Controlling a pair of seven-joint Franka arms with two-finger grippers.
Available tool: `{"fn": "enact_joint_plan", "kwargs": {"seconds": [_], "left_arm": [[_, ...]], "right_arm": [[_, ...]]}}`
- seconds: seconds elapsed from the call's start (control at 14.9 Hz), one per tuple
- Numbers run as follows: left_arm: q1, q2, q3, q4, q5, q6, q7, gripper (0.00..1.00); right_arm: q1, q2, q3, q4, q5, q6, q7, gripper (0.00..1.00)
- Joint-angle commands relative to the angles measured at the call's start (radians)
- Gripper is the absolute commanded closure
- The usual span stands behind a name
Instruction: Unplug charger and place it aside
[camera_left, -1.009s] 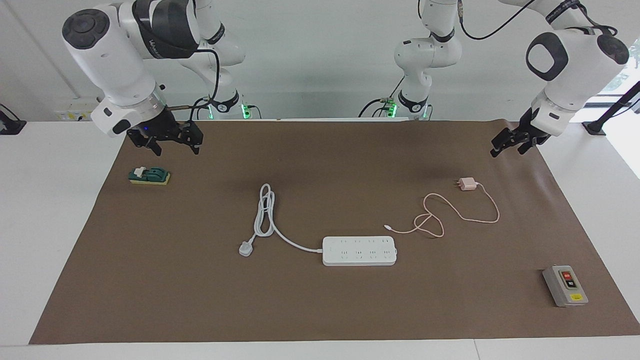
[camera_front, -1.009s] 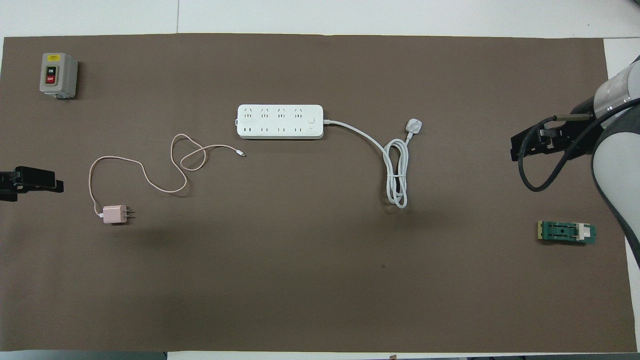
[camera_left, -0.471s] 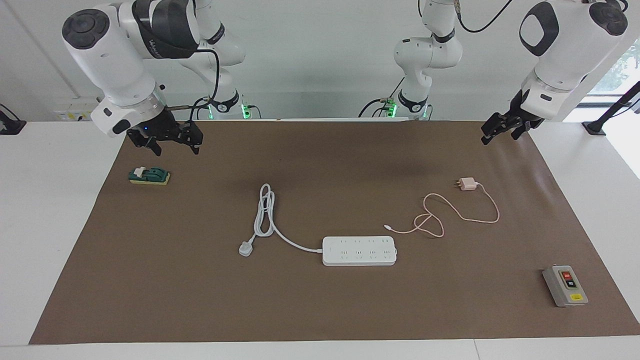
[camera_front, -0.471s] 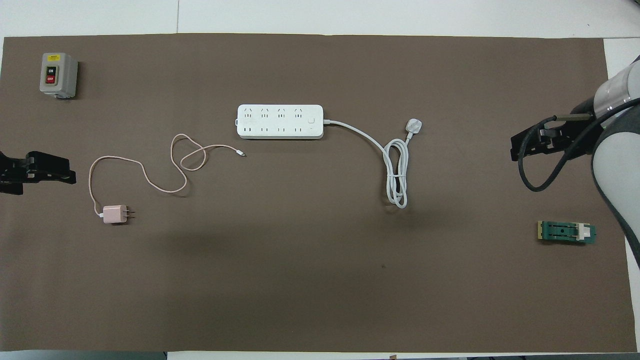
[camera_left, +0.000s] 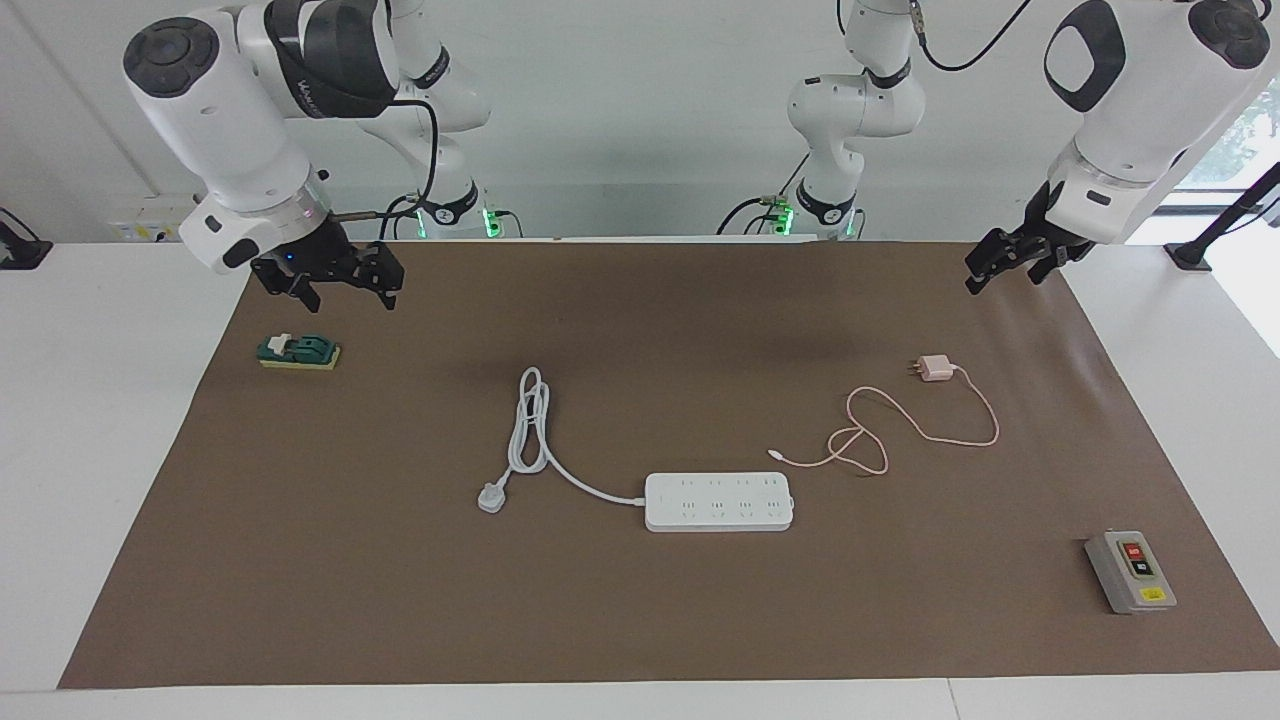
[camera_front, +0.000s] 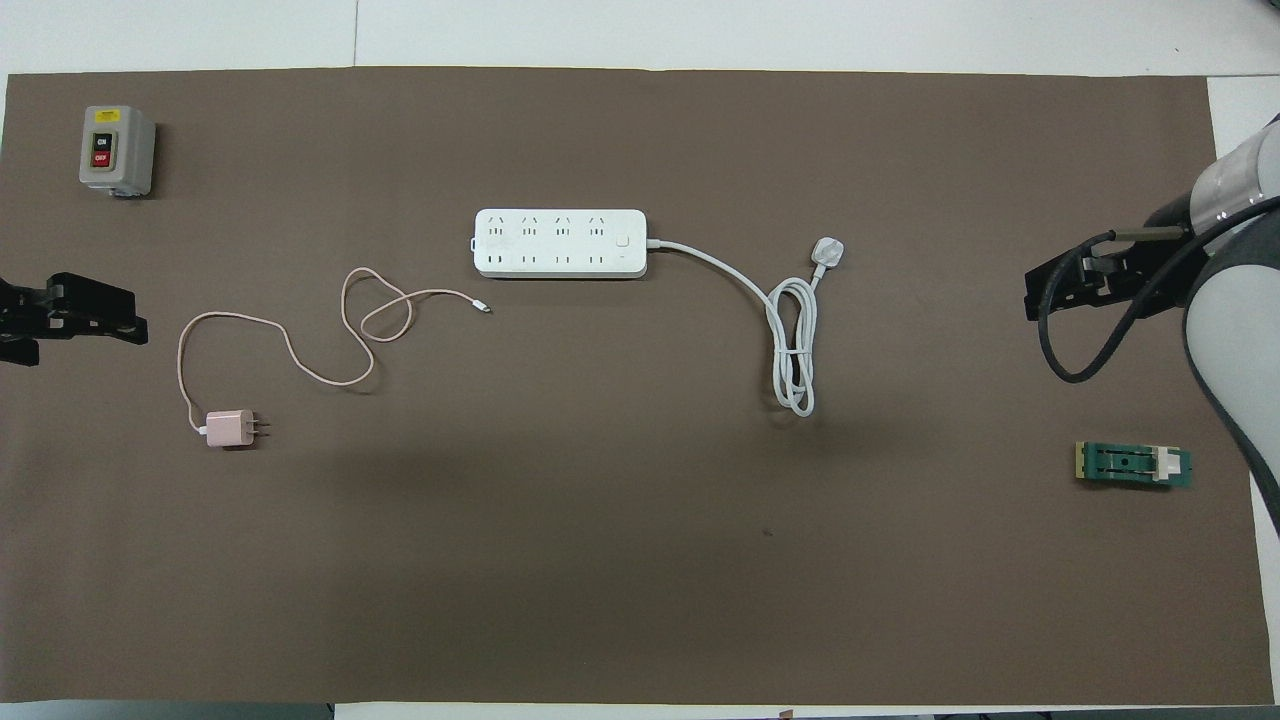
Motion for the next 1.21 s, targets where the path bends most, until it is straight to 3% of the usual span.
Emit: {"fn": "enact_joint_plan", "kwargs": {"seconds": [0.0,0.2,0.47,1.14], "left_arm": [[-0.010,0.119,0.006,0.136,0.019,-0.068,-0.003,0.00],[-0.018,0.093,0.006,0.075,0.011,-0.016,0.098,0.00],[-0.026,0.041,0.006,-0.044,0.011,0.101,0.095,0.00],[-0.023,-0.027,0.007,-0.072,0.009,0.092,0.095,0.00]], "right_arm": [[-0.012,-0.009,-0.016,-0.014,-0.012,0.023,-0.013,0.00],[-0.012,-0.009,-0.058,-0.014,-0.012,0.045,-0.010,0.00],[-0.014,-0.011,-0.087,-0.020,-0.012,0.061,-0.012,0.00],[-0.018,-0.015,-0.086,-0.020,-0.007,0.063,-0.015,0.00]]}}
